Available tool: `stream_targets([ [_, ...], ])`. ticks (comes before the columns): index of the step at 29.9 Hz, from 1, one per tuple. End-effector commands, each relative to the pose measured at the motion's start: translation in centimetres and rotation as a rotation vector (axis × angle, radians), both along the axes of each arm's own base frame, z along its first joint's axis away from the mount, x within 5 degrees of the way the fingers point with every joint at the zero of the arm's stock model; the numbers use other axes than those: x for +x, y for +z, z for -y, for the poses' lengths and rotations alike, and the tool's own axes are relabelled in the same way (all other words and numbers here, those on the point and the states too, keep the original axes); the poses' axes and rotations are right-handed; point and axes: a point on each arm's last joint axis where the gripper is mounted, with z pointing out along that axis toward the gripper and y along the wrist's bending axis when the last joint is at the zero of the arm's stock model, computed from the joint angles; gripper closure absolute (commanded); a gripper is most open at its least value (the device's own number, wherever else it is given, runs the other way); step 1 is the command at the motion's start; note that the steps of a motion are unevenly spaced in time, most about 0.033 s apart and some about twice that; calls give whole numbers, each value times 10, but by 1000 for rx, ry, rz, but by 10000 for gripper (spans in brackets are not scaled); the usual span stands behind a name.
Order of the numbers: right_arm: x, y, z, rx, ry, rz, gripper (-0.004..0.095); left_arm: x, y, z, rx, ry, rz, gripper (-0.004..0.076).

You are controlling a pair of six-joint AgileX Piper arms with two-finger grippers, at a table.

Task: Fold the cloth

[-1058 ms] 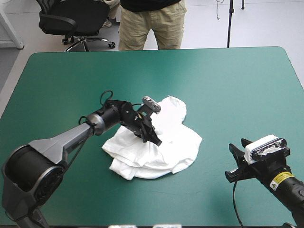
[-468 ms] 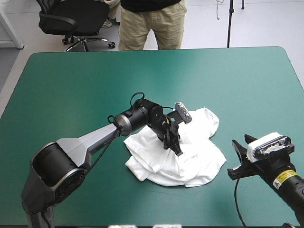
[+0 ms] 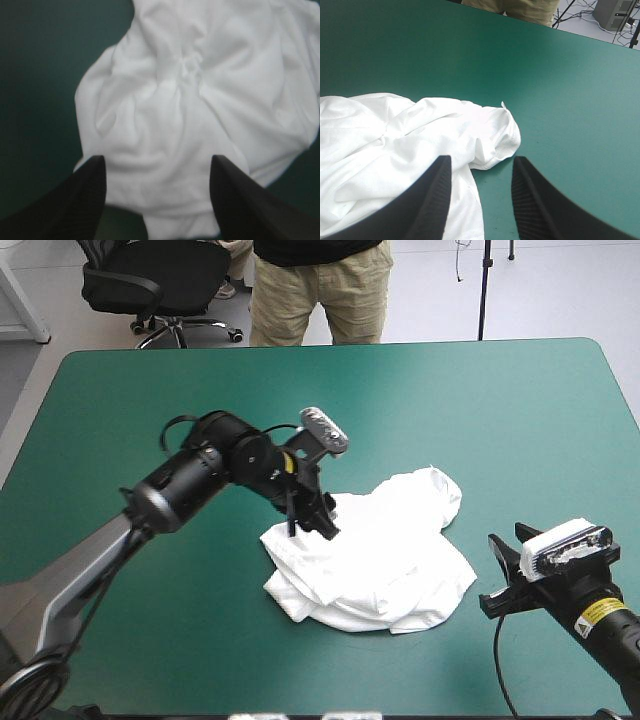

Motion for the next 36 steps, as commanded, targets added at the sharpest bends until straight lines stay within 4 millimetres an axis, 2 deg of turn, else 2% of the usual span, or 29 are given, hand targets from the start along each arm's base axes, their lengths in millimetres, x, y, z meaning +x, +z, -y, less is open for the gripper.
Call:
stream_targets([
  [1, 1, 18, 0, 29, 5, 104, 530, -27, 6, -30, -29, 61, -42, 287],
  [6, 1, 18, 0, 33, 5, 107, 530, -55, -36, -55, -2, 120, -83, 287],
  [9, 1, 18, 0, 33, 5, 107, 530, -57, -55, -59, -16, 156, -81, 287],
  [15, 1, 18, 0, 50, 0, 100, 530, -50, -80, -54, -25, 178, -71, 287],
  [24, 1, 18, 0, 53, -1, 99, 530, -31, -126, -39, 81, 175, -160, 288],
  [26, 1, 18, 0, 53, -1, 99, 530, -29, -133, -37, 99, 174, -177, 309],
  [28, 1, 18, 0, 51, -1, 100, 530, -29, -137, -37, 120, 172, -200, 367],
  [30, 1, 18, 0, 51, -1, 100, 530, -31, -137, -38, 132, 157, -209, 464],
  [34, 1, 18, 1, 41, -9, 103, 530, -32, -137, -39, 142, 145, -217, 741],
  [36, 2, 18, 1, 68, -24, 91, 530, -32, -137, -39, 141, 143, -217, 741],
])
